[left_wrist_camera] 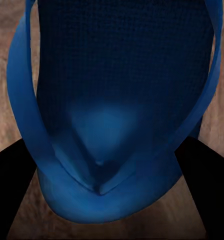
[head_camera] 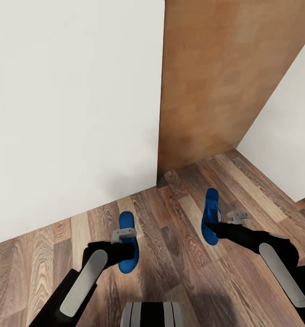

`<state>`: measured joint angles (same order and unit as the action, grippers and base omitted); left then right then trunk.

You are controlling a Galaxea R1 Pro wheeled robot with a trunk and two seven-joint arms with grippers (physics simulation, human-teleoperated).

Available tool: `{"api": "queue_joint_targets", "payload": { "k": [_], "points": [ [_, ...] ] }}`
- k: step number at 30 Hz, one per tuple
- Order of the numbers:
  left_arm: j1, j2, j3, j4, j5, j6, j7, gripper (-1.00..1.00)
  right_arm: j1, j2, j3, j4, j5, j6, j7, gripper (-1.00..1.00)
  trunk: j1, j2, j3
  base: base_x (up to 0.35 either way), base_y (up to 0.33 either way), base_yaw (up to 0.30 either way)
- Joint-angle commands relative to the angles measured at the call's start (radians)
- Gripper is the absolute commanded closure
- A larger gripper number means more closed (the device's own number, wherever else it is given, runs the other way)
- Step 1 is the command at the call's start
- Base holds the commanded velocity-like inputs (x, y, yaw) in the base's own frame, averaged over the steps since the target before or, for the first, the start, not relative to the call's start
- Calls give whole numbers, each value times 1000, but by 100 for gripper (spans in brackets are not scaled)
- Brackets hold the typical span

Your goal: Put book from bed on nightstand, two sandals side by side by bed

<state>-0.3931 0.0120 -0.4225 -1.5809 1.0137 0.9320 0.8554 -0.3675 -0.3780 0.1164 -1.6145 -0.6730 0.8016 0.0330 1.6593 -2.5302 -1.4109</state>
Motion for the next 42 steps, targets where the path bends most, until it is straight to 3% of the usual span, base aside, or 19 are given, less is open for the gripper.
{"api": "queue_joint_targets", "payload": {
  "k": [1,2,3,7,8,11,17,21,28,35,42],
  "points": [
    [26,9,17,-11,13,0,10,100,0,-1,21,-1,5,3,4,100,0,0,0,-32,0,268],
    [39,12,27,-14,13,1,10,100,0,-1,31,-1,5,3,4,100,-1,0,4,-25,0,268],
    [74,18,56,-21,14,1,11,100,1,-1,68,-1,6,3,4,100,-1,0,9,-13,0,268],
    [110,23,94,-25,13,-3,12,100,0,-1,124,-1,6,2,4,100,-3,1,26,-8,0,269],
    [144,31,135,-27,13,-8,11,100,0,0,159,-1,7,2,3,100,-3,1,30,-3,0,271],
    [188,41,198,-28,13,-12,9,100,0,1,218,-1,28,2,3,100,-5,2,43,-2,0,272],
    [214,67,269,-28,13,-15,-18,100,-2,11,282,-1,63,3,3,100,-8,3,69,-1,0,274],
    [216,90,288,-28,13,-22,-79,100,-7,17,295,-1,71,4,3,100,-9,4,86,0,0,274],
    [220,108,297,-28,11,-30,-118,100,-8,20,343,-1,78,5,2,100,-12,6,116,0,0,275],
    [228,108,291,-25,10,-61,-125,100,-8,21,404,-1,80,5,2,100,-16,8,145,0,0,275],
    [229,99,284,-9,2,-106,-142,100,-8,21,418,-1,81,5,2,100,-19,9,175,0,0,275]
  ]
}}
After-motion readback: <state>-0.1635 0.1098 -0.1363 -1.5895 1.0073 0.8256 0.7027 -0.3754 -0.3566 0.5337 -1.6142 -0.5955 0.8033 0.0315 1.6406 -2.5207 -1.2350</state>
